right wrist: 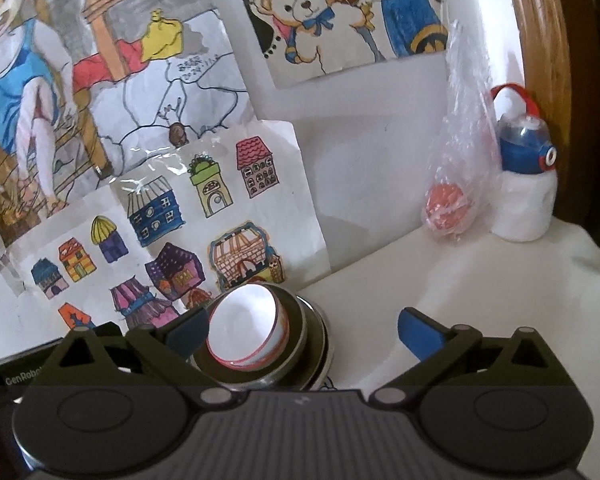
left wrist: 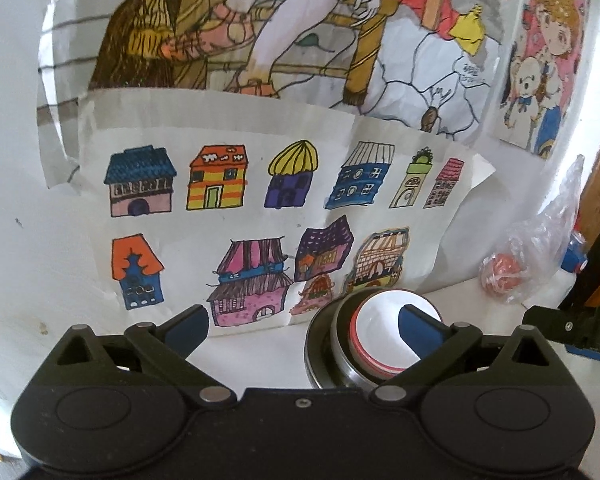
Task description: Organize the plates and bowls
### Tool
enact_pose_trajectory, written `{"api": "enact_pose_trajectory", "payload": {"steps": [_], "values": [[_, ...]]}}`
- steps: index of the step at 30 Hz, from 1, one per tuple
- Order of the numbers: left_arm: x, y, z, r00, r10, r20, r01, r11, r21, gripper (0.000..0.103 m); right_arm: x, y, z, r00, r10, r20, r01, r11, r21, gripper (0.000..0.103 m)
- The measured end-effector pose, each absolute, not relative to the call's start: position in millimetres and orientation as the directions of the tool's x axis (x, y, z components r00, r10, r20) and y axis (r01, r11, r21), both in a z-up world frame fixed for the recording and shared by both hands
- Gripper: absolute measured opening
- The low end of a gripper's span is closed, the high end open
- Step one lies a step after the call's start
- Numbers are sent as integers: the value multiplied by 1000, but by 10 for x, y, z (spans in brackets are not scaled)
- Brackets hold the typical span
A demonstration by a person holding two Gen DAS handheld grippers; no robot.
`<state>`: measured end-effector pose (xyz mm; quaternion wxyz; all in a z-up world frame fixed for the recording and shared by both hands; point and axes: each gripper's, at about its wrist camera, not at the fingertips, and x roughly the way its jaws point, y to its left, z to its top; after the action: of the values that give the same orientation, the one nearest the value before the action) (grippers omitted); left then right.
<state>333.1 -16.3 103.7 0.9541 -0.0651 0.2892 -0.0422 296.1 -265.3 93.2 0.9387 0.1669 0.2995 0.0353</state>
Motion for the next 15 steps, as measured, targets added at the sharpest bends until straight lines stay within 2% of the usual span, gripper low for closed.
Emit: {"api": "enact_pose_trajectory", "payload": {"steps": [8,15], "values": [[3082,-170,1017,844,-110,-525,66,993,-103,101,2625,-2567,954,840,157,-520,7,954,299,103],[2772,-137,982,863,-118,-492,84,992,-91,102,2241,-2452,892,884,135,-448,-27,971,239,103]]}}
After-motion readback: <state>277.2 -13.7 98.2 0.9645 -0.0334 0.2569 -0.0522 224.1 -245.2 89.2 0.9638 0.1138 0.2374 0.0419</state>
